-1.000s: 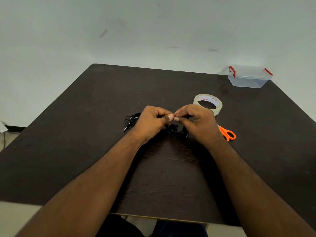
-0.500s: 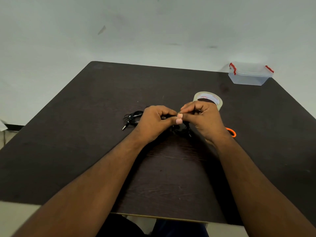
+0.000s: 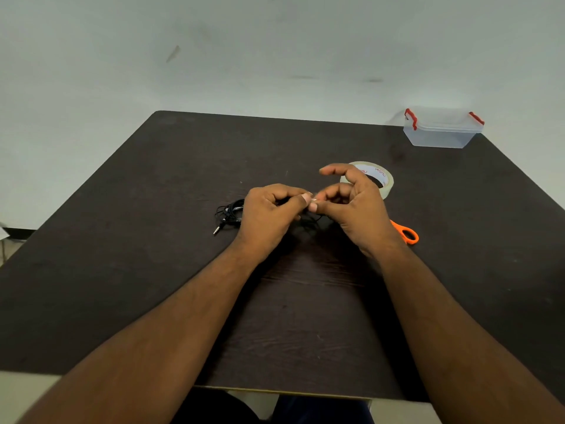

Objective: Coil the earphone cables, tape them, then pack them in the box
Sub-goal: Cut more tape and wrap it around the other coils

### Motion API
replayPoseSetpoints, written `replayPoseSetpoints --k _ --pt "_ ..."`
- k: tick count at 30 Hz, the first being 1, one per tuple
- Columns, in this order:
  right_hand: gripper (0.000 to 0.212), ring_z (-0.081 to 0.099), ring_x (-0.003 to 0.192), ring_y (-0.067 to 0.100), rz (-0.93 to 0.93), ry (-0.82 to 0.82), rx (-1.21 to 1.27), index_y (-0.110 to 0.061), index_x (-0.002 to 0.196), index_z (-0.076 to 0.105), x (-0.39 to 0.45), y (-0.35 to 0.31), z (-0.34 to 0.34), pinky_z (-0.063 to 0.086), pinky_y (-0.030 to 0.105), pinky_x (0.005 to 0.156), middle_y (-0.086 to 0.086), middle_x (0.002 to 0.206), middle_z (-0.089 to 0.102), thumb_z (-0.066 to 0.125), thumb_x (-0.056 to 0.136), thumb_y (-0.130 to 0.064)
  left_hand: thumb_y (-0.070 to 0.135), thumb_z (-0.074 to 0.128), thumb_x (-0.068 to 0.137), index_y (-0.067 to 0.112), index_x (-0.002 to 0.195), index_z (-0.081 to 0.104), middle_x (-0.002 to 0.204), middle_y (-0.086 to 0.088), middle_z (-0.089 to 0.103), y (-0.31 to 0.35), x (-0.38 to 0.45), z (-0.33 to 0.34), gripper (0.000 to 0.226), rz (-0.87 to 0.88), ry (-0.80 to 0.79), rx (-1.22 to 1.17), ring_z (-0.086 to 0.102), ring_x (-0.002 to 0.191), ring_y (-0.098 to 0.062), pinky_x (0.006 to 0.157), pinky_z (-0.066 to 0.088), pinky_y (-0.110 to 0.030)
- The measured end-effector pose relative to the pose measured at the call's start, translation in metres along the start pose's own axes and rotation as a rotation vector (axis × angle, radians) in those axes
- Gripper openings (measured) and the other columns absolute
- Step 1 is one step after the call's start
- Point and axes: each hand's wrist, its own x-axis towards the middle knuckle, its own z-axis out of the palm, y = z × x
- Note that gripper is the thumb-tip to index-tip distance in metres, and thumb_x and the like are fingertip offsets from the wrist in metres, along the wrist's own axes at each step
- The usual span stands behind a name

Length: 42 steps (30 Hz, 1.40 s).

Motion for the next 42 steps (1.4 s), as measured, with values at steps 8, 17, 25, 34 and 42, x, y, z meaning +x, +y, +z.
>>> replayPoseSetpoints --k 8,17,25,34,42 --pt "0.043 0.065 0.076 0.007 -0.378 0.068 -0.472 -0.015 0.105 0.053 -0.004 -0.005 0.005 0.051 0.026 0.078 -0.005 0.077 0.068 0.079 0.072 -0.005 0.008 0.070 0.081 0.005 0.068 0.075 0.068 -0.010 0.071 0.004 0.000 0.007 0.014 -0.251 0.088 -0.189 0.061 0.058 -0.015 0.050 0.049 -0.025" --pt "0.012 0.065 0.080 0.024 -0.621 0.032 -0.760 -0.006 0.092 0.074 0.001 -0.003 0.007 0.048 0.039 0.075 0.006 0.083 0.071 0.073 0.080 -0.004 -0.006 0.068 0.081 0.014 0.147 0.033 0.066 -0.008 0.067 0.010 0.003 0.000 0.077 -0.294 0.078 -0.352 0.060 0.056 -0.014 0.057 0.054 -0.026" --pt "0.017 0.052 0.087 0.025 -0.382 -0.079 -0.822 -0.011 0.105 0.071 0.003 -0.001 0.006 0.037 0.032 0.078 0.008 0.089 0.058 0.058 0.094 -0.017 -0.001 0.067 0.085 0.019 0.117 0.057 0.077 -0.004 0.067 0.008 0.003 -0.008 0.039 0.190 -0.038 0.147 0.065 0.073 -0.018 0.072 0.056 -0.034" --pt "0.017 0.049 0.090 0.023 -0.341 -0.102 -0.849 -0.014 0.096 0.061 0.001 0.005 0.006 0.042 0.049 0.080 0.001 0.098 0.055 0.049 0.095 -0.025 0.016 0.066 0.089 0.015 0.101 0.074 0.090 -0.001 0.072 0.007 0.005 -0.015 0.015 0.389 -0.096 0.556 0.068 0.085 -0.014 0.075 0.055 -0.036" --pt "0.020 0.056 0.099 0.025 -0.366 -0.142 -0.663 -0.008 0.099 0.062 0.004 0.005 0.010 0.045 0.048 0.086 0.005 0.109 0.061 0.047 0.097 -0.020 0.016 0.063 0.090 0.020 0.090 0.074 0.079 0.009 0.068 0.016 0.007 -0.018 0.012 0.401 -0.053 0.691 0.055 0.079 -0.020 0.074 0.045 -0.048"
